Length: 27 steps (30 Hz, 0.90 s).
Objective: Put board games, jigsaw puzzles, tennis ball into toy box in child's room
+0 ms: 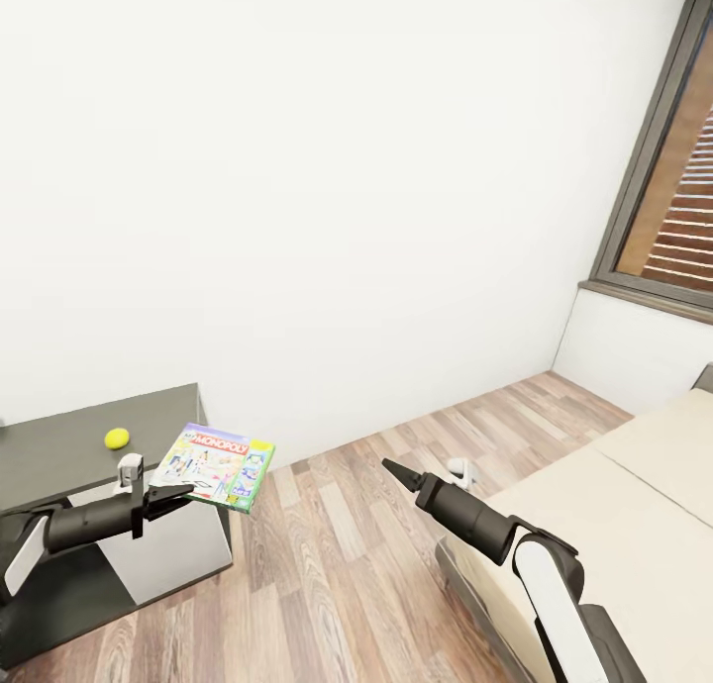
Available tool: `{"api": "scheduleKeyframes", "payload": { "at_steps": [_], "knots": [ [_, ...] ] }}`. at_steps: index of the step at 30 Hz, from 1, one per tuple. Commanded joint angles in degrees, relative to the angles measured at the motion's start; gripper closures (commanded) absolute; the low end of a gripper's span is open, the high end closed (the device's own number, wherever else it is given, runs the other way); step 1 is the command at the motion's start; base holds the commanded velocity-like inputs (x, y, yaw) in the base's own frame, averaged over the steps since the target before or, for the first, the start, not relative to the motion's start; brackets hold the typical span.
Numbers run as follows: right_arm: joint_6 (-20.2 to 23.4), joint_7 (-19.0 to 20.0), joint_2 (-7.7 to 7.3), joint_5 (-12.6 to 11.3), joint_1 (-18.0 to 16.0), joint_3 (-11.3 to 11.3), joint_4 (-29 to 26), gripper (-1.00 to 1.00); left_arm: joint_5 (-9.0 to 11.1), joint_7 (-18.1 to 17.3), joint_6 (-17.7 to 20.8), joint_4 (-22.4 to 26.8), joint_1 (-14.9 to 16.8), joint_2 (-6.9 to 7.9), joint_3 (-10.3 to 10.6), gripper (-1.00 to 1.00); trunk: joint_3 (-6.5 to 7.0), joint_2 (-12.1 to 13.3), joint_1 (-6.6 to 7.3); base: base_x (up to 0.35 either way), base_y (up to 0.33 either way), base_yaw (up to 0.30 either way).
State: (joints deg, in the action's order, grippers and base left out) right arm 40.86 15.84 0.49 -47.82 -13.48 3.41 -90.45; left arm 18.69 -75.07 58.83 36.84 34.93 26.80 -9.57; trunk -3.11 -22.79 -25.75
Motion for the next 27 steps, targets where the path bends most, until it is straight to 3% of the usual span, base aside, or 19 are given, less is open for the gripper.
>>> {"api": "scheduleKeyframes", "payload": {
  "at_steps": [1,21,25,27],
  "knots": [
    [0.3,0.1,0.03,0.0,-0.1,-0.1,0.0,-1.0,0.1,-0.2,0.5,0.0,0.1,0.01,0.0,1.0,-0.13,-0.1,-0.04,0.0,0.0,0.042],
    [0.4,0.2,-0.04,0.0,-0.1,-0.1,0.0,-1.0,0.1,-0.1,0.6,0.3,0.1,0.07,0.1,1.0,-0.13,-0.1,-0.04,0.0,0.0,0.263],
    [0.4,0.2,-0.1,0.0,-0.1,-0.1,0.0,-1.0,0.1,-0.1,0.9,2.8,0.2,0.16,0.1,1.0,-0.13,-0.1,-0.04,0.0,0.0,0.289],
    [0.4,0.2,-0.12,0.0,-0.1,-0.1,0.0,-1.0,0.1,-0.1,1.1,4.7,2.2,0.23,0.1,1.0,-0.13,-0.1,-0.04,0.0,0.0,0.29]
  ]
}}
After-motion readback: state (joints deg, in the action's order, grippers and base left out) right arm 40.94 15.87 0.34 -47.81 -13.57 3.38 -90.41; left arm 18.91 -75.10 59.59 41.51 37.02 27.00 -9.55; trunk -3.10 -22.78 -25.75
